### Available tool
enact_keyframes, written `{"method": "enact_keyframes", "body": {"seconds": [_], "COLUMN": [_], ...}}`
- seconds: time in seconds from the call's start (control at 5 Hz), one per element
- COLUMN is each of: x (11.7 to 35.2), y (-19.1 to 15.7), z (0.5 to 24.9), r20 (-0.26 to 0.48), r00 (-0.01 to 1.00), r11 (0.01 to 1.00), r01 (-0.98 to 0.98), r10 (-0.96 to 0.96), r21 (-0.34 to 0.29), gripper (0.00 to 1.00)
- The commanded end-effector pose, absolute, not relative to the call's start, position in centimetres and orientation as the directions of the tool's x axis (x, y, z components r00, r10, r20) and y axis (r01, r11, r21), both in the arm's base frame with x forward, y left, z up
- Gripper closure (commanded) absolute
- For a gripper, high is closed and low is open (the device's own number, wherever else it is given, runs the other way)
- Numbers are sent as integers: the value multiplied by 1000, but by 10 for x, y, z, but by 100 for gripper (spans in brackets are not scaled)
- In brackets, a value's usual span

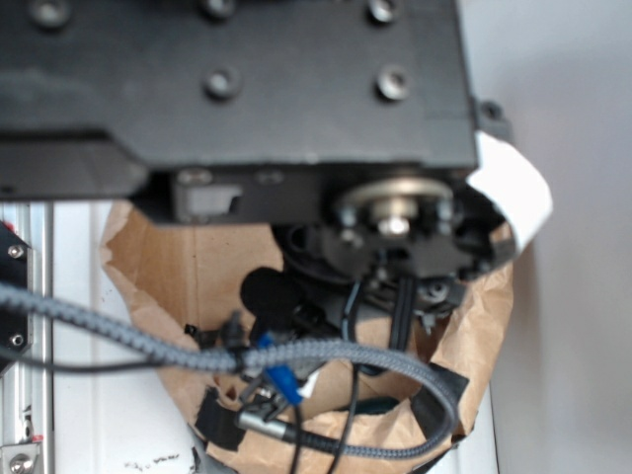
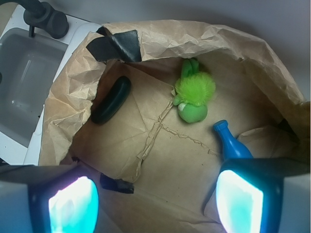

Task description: Grab the blue bottle.

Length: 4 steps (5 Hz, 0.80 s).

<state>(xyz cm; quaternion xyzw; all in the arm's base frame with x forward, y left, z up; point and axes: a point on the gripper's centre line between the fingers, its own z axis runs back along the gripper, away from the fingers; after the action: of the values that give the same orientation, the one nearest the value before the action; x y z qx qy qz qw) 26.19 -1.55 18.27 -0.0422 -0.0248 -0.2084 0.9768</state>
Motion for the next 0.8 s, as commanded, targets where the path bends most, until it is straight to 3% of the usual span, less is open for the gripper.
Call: {"method": "enact_keyframes", "body": {"seconds": [0.0, 0.2, 0.4, 0.6], "x": [265, 247, 246, 257], "y": [-9, 5, 12, 22], "z": [176, 164, 134, 107], "r20": [148, 201, 156, 90], "r00": [883, 822, 790, 782], "r11": [892, 840, 803, 787], "r01": [452, 542, 594, 617], "r10": [-445, -532, -593, -616], "r21": [-13, 4, 46, 26], "gripper": [0, 0, 0, 0]}}
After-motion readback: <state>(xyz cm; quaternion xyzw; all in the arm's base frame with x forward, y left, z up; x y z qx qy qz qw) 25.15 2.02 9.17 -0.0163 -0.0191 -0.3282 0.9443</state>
